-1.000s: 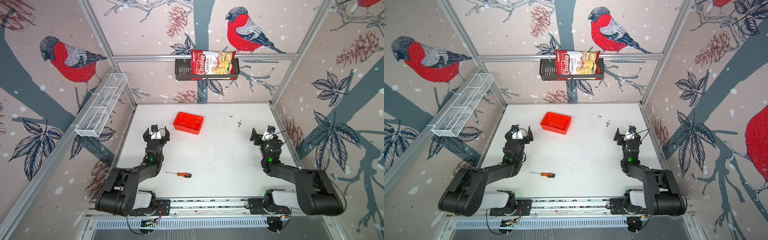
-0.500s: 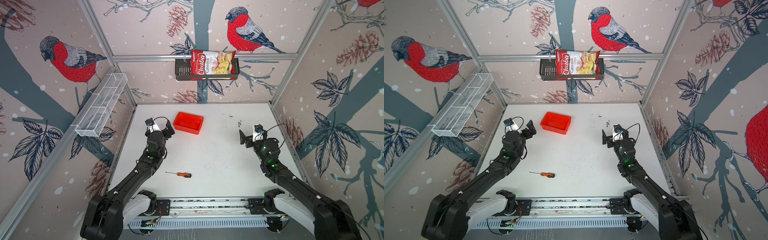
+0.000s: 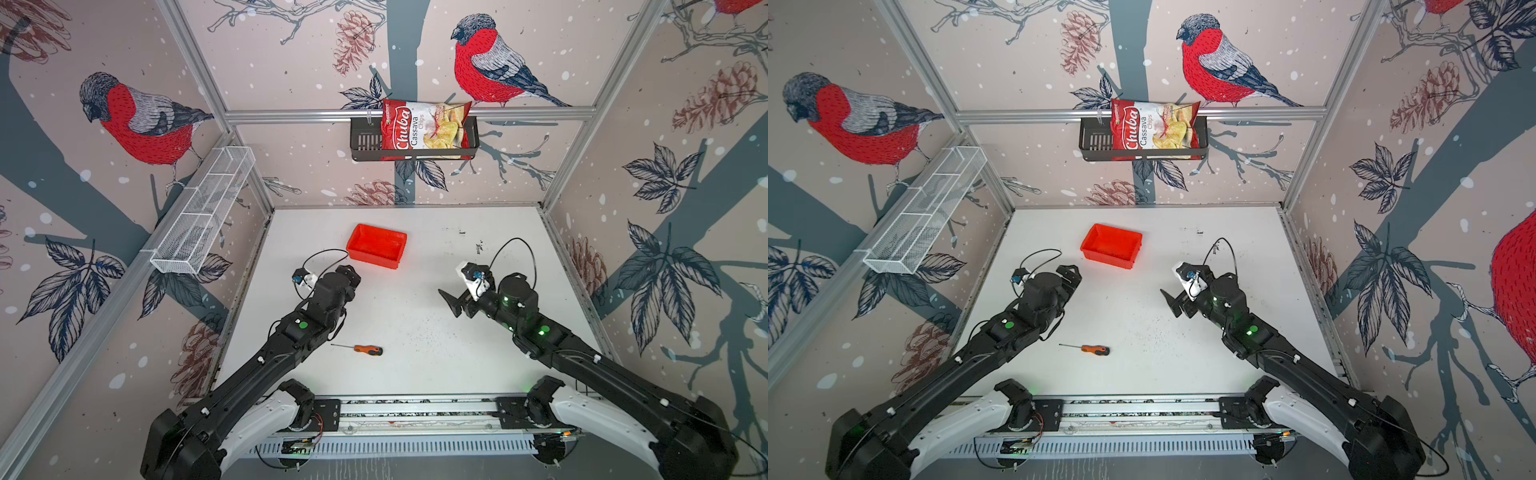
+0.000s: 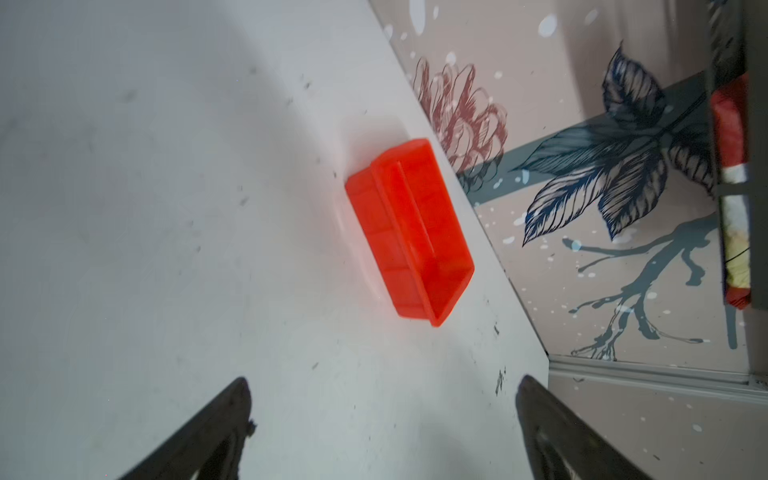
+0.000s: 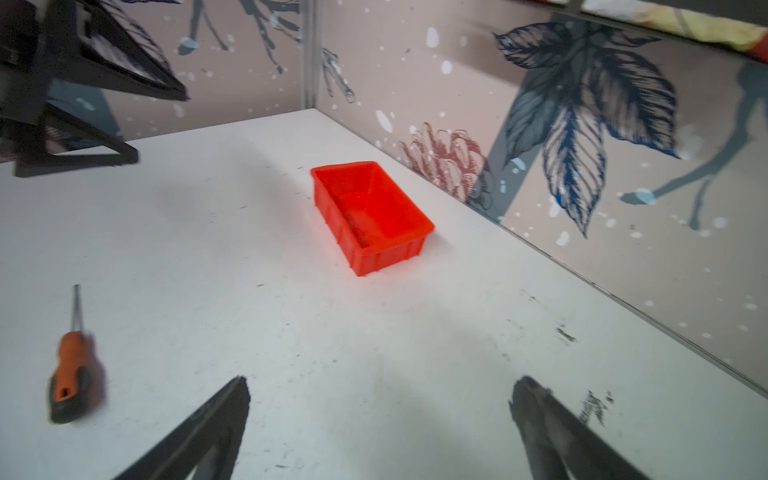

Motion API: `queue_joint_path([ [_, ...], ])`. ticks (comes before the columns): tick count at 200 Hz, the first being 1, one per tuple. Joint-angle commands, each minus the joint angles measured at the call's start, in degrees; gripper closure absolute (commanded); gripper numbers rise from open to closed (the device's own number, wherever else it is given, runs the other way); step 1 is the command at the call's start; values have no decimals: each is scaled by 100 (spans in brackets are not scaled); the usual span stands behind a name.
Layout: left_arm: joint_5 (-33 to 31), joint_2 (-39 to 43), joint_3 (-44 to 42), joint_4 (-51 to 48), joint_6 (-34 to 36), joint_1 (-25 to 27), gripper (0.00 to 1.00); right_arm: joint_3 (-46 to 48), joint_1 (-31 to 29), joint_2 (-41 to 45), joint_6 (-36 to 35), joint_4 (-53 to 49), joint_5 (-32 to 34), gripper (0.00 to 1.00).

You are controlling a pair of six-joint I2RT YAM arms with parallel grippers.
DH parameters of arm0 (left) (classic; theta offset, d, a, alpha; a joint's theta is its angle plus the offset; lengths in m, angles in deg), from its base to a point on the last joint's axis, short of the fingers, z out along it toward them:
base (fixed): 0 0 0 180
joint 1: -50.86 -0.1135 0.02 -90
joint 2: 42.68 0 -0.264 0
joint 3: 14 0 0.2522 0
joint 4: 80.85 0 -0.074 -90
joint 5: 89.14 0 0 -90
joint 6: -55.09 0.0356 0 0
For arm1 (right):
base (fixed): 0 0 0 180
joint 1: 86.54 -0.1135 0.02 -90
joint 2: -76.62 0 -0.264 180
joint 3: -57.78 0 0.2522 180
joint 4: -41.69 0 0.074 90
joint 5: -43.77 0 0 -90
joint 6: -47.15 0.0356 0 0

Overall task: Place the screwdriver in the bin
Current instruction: 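Reach the left gripper toward the orange screwdriver while the right arm lifts forward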

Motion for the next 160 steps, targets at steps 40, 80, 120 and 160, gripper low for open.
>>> queue_joint_path([
  [40,1184,-653,293,-1656,-2516,239,2,-522,-868,-102,-244,-991,-609,1],
  [80,2229,-1109,276,-2063,-3143,259,4,-535,-926,-77,-392,-1225,-546,1],
  [120,2808,-1309,351,-2692,-3492,311,3,-491,-935,-94,-350,-1202,-552,1],
  [160,2832,-1197,439,-3069,-3550,319,2,-459,-944,-85,-322,-1202,-509,1],
])
